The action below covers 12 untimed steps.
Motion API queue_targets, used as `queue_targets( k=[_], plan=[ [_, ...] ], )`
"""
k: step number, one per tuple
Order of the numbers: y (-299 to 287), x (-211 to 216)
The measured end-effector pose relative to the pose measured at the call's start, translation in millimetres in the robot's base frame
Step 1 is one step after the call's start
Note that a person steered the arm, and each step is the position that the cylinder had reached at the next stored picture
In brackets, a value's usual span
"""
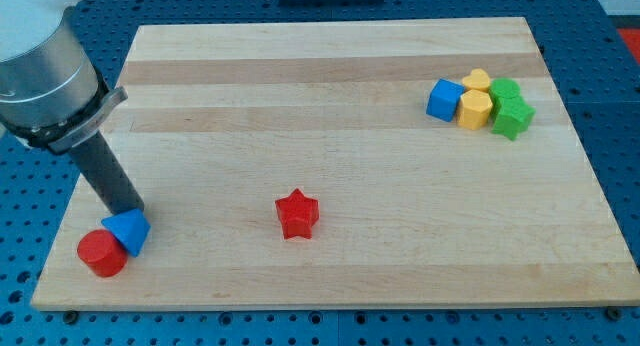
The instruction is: Move the red star closer to blue triangle
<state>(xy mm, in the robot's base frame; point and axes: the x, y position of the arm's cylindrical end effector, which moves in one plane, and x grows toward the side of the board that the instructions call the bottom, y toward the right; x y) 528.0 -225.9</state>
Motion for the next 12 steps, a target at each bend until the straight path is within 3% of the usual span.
queue_targets(
  k=[2,5,6,8,12],
  plan=[
    [32,0],
    [211,-79],
    [225,-78],
    [201,13],
    [143,22]
  ],
)
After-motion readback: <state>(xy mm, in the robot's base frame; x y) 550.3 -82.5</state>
